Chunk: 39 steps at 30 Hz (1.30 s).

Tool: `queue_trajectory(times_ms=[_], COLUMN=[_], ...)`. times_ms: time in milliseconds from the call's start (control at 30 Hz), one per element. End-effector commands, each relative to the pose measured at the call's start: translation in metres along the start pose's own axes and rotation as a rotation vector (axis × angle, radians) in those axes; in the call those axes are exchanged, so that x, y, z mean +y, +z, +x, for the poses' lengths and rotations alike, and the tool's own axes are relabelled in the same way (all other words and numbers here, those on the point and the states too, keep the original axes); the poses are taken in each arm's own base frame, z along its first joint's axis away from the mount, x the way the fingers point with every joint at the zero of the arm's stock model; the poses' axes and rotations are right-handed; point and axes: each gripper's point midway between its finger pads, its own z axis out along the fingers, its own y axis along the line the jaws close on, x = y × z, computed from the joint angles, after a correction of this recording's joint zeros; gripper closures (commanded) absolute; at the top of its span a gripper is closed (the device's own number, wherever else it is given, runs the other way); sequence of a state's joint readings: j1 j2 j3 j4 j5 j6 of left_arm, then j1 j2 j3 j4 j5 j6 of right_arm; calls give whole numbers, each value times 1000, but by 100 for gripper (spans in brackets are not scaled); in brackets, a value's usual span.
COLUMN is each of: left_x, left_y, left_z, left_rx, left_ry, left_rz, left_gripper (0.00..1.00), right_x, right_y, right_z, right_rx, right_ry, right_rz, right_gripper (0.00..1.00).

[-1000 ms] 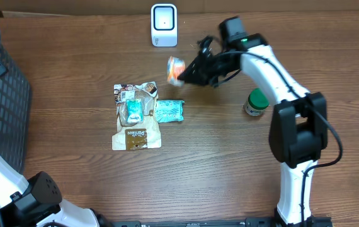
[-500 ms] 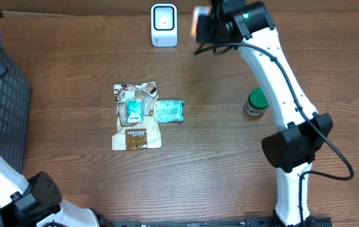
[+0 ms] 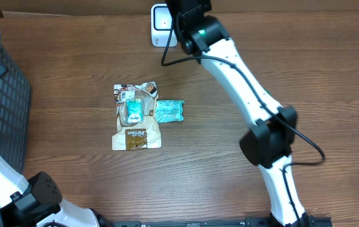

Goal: Scan the item barcode

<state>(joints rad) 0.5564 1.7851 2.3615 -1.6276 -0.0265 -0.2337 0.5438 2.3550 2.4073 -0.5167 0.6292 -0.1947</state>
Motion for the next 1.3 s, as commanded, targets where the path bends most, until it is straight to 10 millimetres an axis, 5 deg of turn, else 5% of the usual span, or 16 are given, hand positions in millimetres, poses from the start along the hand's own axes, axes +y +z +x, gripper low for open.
queue_trajectory(times_ms=[0,267,667,933,1267], left_x=[0,0,-1,-1,-1], left_y=[-1,-1,-1,-1,-1], left_z=[1,1,1,1,1], left_rx=[-2,-1,-1,-1,-1], left_ry=[-10,-9,-8,-8,-8], left_rz=[1,2,2,2,2], left_gripper=[1,1,1,1,0], right_x=[17,44,84,85,85], right_y=[35,71,84,84,84], right_z=[38,59,95,116,116], right_rx=[41,-30,-4,66,61], right_ry=[-256,-402,-459,-547,-635], right_rz=[40,70,-104,-137,-137], right_gripper=[96,96,96,96,96])
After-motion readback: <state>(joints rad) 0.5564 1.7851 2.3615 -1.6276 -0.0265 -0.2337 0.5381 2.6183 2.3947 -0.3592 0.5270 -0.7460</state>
